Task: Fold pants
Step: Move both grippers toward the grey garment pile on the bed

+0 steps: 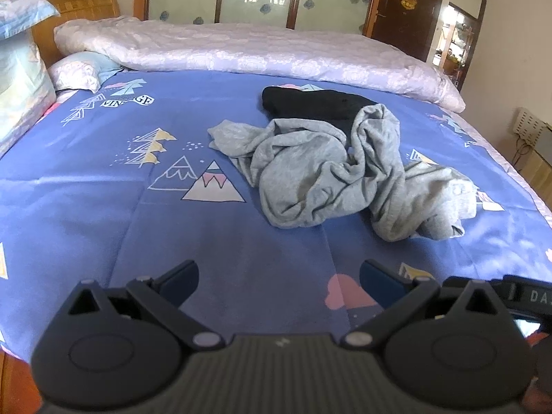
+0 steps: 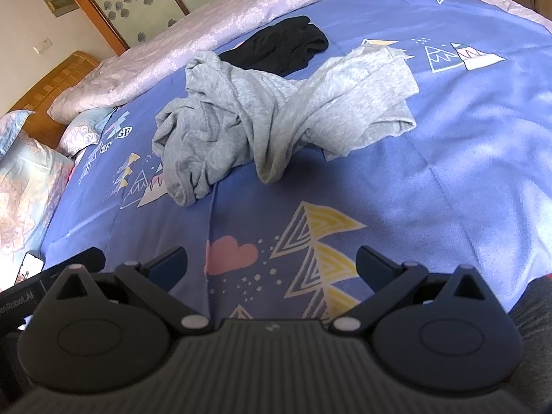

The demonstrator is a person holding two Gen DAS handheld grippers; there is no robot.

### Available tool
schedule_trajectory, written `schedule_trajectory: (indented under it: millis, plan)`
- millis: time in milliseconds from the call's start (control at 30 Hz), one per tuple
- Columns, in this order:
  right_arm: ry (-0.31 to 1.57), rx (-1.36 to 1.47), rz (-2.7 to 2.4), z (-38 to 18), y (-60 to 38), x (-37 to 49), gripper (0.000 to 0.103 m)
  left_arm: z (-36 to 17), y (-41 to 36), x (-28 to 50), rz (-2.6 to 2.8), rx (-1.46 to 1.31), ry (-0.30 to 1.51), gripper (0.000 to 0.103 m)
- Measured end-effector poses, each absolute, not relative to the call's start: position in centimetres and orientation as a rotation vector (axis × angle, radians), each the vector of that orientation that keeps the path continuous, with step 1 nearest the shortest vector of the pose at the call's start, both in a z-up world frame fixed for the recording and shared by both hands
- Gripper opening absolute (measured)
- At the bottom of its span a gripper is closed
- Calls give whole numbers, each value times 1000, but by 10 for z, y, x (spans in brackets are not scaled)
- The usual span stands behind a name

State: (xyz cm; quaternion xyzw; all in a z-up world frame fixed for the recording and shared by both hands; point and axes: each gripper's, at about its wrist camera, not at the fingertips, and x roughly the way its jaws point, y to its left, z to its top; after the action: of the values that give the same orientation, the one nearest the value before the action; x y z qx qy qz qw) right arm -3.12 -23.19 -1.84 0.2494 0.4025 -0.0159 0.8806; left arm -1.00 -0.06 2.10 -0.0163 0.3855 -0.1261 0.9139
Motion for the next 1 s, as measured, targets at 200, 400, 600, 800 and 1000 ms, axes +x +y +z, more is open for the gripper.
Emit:
schedule_trajectory:
  millis: [200,400,600,800,1000]
  plan:
    - [829,519,-40,-18,-233,-32,103,22,-3,-11,-273,-19,786,103]
    - [814,510,-42,-16,-233,-33,103,20,-3,-10,-274,-20,791,103]
    - [800,501,-39,-14,-233,-33,103,20,-3,-10,-278,-21,792,103]
    - [805,509,-35,-15,-233,-32,103,16,-2,-8,-277,-29,814,103]
    - [804,502,-30,-15,-232,-32,100,16,-2,-8,-277,-27,810,103]
